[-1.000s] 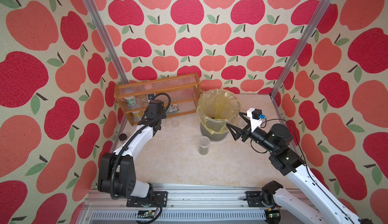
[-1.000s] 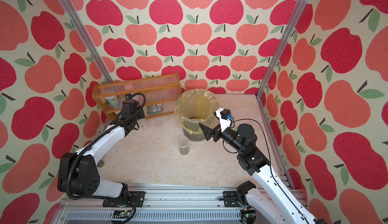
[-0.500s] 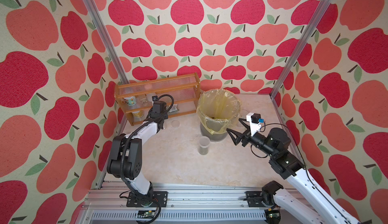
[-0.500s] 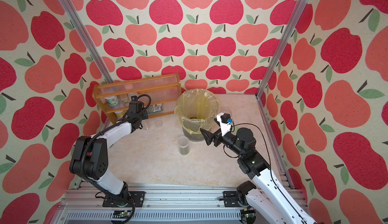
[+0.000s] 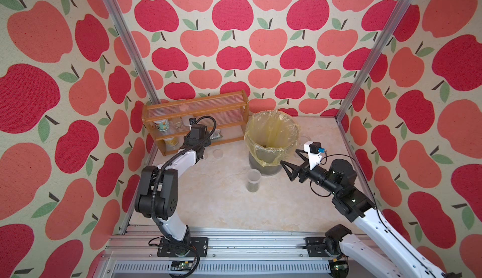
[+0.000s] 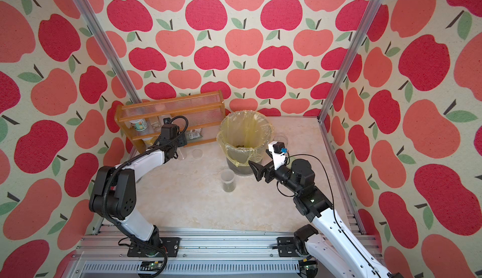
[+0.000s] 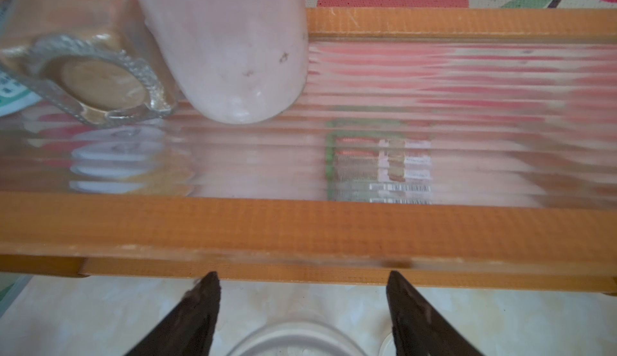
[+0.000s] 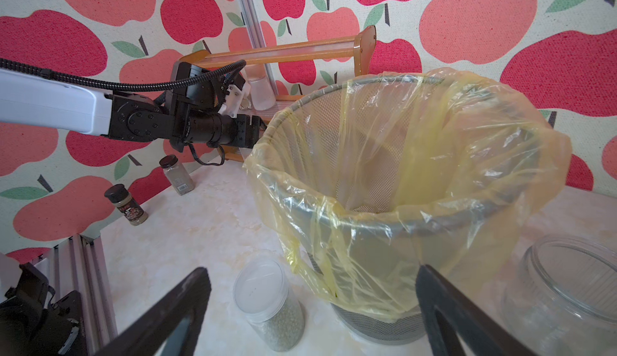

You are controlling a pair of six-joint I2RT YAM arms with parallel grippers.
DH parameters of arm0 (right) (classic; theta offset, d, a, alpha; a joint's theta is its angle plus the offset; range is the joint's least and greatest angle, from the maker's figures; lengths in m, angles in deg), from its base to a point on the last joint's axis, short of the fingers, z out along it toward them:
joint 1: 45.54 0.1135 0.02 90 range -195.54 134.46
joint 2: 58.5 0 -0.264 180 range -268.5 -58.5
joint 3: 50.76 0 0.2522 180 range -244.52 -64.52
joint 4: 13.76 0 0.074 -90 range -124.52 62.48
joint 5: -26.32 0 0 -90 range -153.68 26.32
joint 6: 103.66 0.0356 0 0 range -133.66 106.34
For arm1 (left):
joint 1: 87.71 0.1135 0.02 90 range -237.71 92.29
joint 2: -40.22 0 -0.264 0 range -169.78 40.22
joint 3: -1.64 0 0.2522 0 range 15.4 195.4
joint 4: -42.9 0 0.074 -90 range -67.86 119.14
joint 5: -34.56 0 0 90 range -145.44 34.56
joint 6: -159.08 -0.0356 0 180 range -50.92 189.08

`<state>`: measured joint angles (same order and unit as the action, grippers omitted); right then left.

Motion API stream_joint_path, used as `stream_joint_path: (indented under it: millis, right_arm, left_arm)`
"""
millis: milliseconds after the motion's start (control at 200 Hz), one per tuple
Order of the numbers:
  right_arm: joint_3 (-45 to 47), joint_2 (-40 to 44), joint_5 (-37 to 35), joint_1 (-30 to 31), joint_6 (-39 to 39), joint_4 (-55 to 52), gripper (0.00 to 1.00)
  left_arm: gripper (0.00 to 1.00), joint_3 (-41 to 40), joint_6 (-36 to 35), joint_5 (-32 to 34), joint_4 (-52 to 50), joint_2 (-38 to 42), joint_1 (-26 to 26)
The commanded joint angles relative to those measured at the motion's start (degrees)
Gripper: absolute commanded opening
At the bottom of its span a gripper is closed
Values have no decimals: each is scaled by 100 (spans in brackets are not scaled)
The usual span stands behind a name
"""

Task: Empty moldy mung beans from jars
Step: Place the jar at the center of the board.

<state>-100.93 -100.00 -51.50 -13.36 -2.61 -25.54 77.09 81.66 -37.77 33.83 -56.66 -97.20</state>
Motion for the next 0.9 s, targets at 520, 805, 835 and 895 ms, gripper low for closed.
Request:
stream_joint_path:
  millis: [520, 805, 835, 895]
  right_arm:
    - [230, 221, -284, -28, 18, -72, 99]
    - [225, 107, -601, -59, -11, -159, 99]
    - [242, 122, -676, -71, -20, -180, 99]
    - [303, 148, -733, -89, -44, -179, 99]
  left_arm:
    - [100, 265, 517, -44, -1650, 863, 20]
    - [100, 437, 334, -1408, -2614, 1471, -12]
    - [100, 516, 317, -1552, -2816, 1534, -25]
    - [100, 596, 266, -1722, -3118, 1740, -112]
